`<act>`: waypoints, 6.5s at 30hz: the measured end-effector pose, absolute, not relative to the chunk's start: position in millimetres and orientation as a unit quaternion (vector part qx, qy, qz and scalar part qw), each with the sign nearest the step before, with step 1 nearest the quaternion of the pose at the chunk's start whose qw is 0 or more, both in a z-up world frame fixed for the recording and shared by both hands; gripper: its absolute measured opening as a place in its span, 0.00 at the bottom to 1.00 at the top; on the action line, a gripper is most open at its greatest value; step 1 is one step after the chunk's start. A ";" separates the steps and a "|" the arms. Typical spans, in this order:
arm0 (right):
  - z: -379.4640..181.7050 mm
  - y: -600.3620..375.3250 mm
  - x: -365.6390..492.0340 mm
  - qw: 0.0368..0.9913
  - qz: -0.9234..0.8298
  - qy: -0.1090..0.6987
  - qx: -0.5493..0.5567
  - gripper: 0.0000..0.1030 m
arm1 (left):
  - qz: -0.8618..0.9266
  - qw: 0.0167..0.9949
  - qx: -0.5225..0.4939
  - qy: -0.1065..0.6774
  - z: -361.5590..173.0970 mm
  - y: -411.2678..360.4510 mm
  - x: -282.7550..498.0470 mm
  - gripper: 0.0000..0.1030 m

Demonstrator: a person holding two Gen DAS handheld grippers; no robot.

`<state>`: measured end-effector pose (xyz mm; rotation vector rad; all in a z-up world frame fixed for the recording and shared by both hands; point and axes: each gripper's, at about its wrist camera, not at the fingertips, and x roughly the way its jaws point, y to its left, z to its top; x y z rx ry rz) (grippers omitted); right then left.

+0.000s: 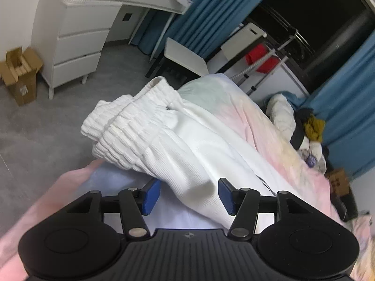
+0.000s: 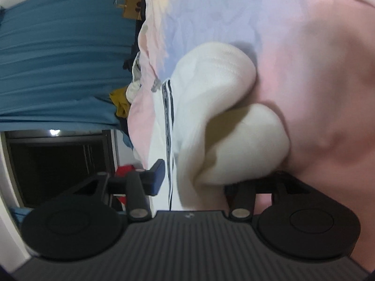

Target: Fold clothes

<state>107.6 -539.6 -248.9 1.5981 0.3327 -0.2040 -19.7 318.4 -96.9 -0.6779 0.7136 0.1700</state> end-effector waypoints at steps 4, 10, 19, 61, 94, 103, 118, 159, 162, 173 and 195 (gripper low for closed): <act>-247.0 -543.6 114.1 0.689 -0.094 0.125 0.708 0.52 | 0.063 0.899 -0.275 0.335 -65.7 284.7 -9.6 0.57; -223.8 -541.9 121.1 0.751 -0.081 0.082 0.650 0.52 | 0.006 0.916 -0.253 0.312 -38.5 214.7 26.2 0.57; -215.8 -544.6 134.4 0.774 -0.094 0.114 0.616 0.52 | -0.094 0.912 -0.201 0.345 -66.0 75.4 121.9 0.57; -202.8 -524.9 130.0 0.821 -0.166 0.147 0.525 0.11 | -0.105 0.925 -0.078 0.356 -157.1 1.5 184.2 0.58; -173.3 -125.7 89.7 0.923 0.167 0.204 -0.281 0.12 | -0.137 0.907 -0.257 0.304 -116.5 76.8 174.7 0.62; -148.0 -129.6 95.4 0.952 0.170 0.181 -0.177 0.12 | -0.100 0.926 -0.244 0.271 -107.3 80.5 162.9 0.62; -178.5 -114.5 108.1 0.940 0.220 0.201 -0.166 0.13 | -0.028 0.925 -0.264 0.271 -80.5 114.5 141.5 0.63; -109.6 -163.2 61.2 0.962 0.224 0.143 -0.060 0.86 | 0.167 0.753 -0.577 0.268 -167.6 366.2 16.4 0.83; -114.6 -170.8 81.1 0.961 0.217 0.167 -0.031 0.86 | 0.178 0.767 -0.566 0.246 -168.6 371.5 24.5 0.81; -166.7 -161.3 128.8 0.928 0.239 0.285 0.015 0.85 | 0.200 0.854 -0.419 0.235 -130.4 341.2 69.7 0.36; -96.5 -325.7 105.2 0.953 -0.007 0.224 0.204 0.85 | -0.039 0.994 0.004 0.106 21.2 -127.6 135.6 0.22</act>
